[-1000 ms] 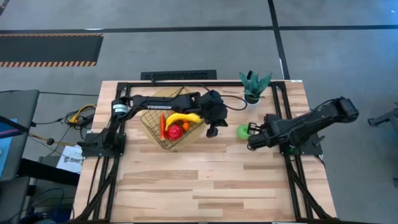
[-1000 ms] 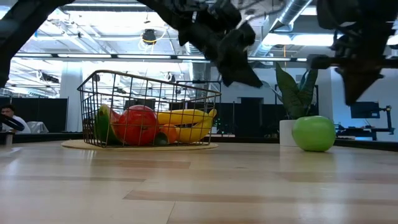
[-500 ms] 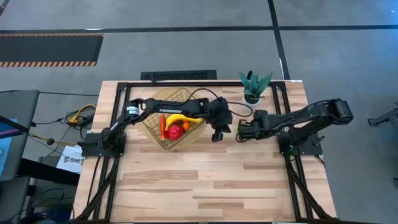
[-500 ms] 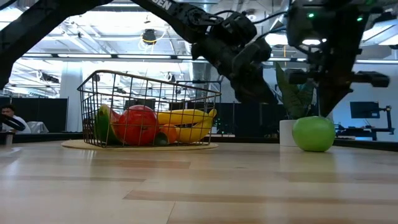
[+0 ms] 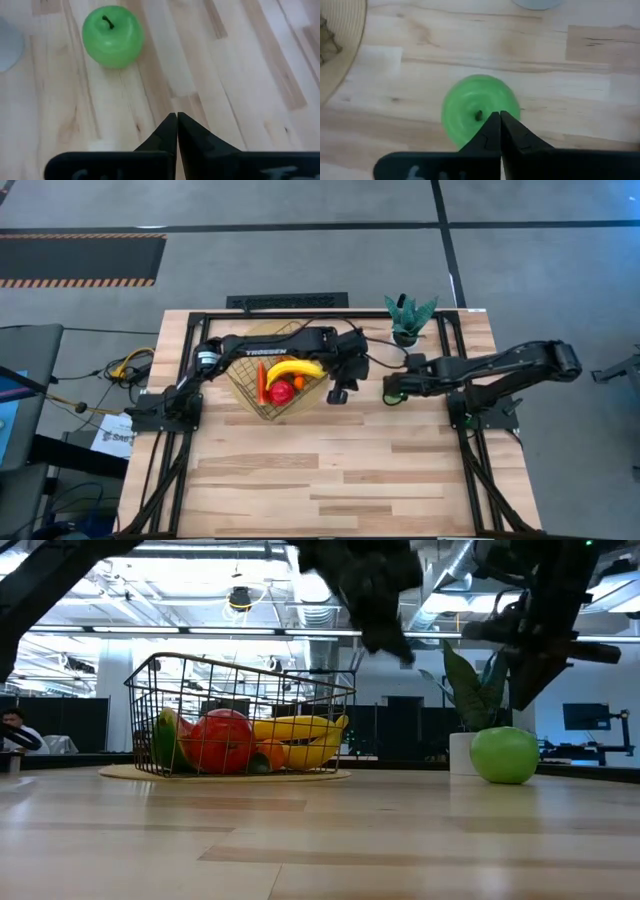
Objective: Build produce basket
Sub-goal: Put the green apple into the wire basket
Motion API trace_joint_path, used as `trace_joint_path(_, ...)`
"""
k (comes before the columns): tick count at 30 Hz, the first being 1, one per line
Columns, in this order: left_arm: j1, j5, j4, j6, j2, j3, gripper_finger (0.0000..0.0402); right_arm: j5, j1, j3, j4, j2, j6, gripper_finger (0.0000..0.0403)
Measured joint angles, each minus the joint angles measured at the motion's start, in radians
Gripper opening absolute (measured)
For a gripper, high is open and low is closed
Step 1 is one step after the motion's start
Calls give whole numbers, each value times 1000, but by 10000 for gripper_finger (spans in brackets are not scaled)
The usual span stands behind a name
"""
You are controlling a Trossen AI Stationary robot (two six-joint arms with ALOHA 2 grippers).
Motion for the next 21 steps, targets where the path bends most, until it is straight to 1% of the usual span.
trace_joint_path(4, -18, -40, -40, 38, -58, 25, 0, -57, -17, 0, 1, -36, -74, 42)
trace_joint_path(6, -24, -41, -38, 45, -84, 26, 0, -84, -31, 0, -1, -36, -104, 61)
trace_joint_path(10, -26, -55, -85, 48, -127, 25, 0, -130, -63, -1, 21, -18, -142, 101)
trace_joint_path(12, -24, -71, -146, 59, -150, 25, 0, -139, -80, 1, 37, -1, -159, 120)
trace_joint_path(16, -21, -135, -267, 83, -192, 25, 0, -148, -108, 0, 46, 7, -170, 154)
trace_joint_path(21, -19, -235, -395, 84, -241, 24, 0, -148, -120, 0, 68, 5, -182, 177)
